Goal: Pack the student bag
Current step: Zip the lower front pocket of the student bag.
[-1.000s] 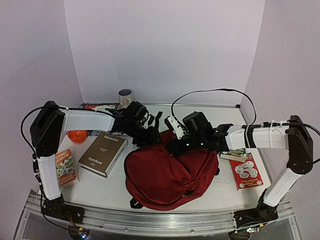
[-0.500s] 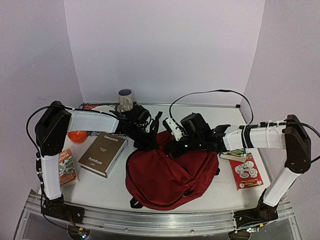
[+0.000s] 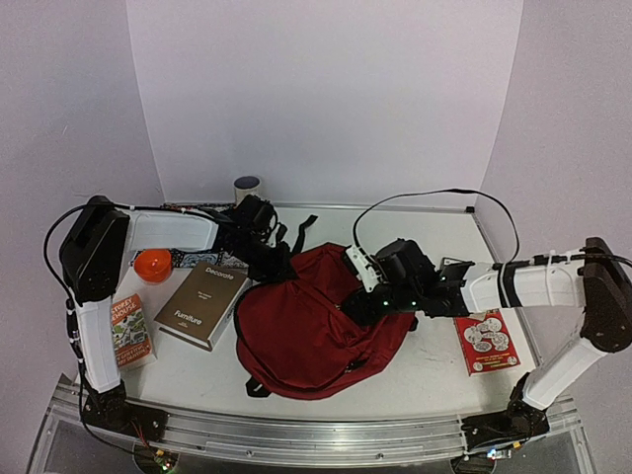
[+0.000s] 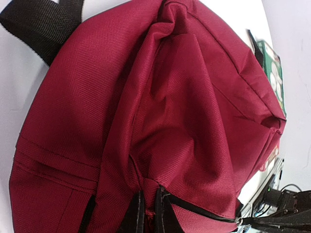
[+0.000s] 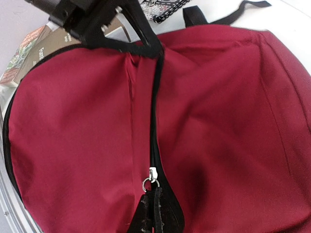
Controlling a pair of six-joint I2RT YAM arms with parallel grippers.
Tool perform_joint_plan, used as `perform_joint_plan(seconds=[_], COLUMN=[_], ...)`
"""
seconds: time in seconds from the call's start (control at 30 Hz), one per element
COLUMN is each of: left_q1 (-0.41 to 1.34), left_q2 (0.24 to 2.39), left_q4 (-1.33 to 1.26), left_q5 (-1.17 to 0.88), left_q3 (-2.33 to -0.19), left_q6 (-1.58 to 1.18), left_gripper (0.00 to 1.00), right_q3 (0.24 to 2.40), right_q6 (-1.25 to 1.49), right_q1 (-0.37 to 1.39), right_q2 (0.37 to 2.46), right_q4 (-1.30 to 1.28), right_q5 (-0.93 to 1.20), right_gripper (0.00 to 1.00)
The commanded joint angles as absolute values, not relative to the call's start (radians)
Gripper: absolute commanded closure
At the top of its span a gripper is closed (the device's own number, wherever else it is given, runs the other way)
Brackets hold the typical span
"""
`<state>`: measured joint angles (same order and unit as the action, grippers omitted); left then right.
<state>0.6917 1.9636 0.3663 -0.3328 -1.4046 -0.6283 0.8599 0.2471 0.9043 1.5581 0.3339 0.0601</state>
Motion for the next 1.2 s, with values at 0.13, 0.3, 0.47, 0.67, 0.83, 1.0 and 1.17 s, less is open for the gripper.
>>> perform_joint_plan(seconds=[0.13,0.3,0.47,0.67,0.83,1.0,1.17], left_q1=[0.593,0.565,0.540,0.545,0.566,0.595,0.601], left_q2=[1.885,1.895,1.884,1.899,1.867,1.844,1.843], left_q4=[0.361,0.363,0.365,0.361,0.334,0.304,0.262], left_q5=[-0.245,-0.238,-0.210,-0.232,-0.233,-0.227,-0.183], left_q3=[-1.385,-1.382,-1.363,-1.330,-1.285,-1.261,-1.276], left_q6=[-0.628,-0.637,-0.643,-0.648,-0.639,-0.627,-0.609], left_gripper=[1.00,1.00,1.00,1.00,1.00,1.00,0.96], right_q3=[0.802,0.774,0.746,0.758,0.826,0.934,1.021], right_q6=[0.268,0.277,0.324,0.394,0.383,0.344,0.312], right_q1=[0.910,0.909,0.898,0.835,0.835,0.825,0.779], right_q2=[1.462,1.426,1.382,1.420,1.494,1.567,1.663], right_q4=[0.282,0.269,0.227,0.212,0.218,0.224,0.232], right_q5=[0.000,-0.074,-0.217,-0.204,-0.193,-0.212,-0.193], right_gripper=[1.00,1.00,1.00,1.00,1.00,1.00,0.99])
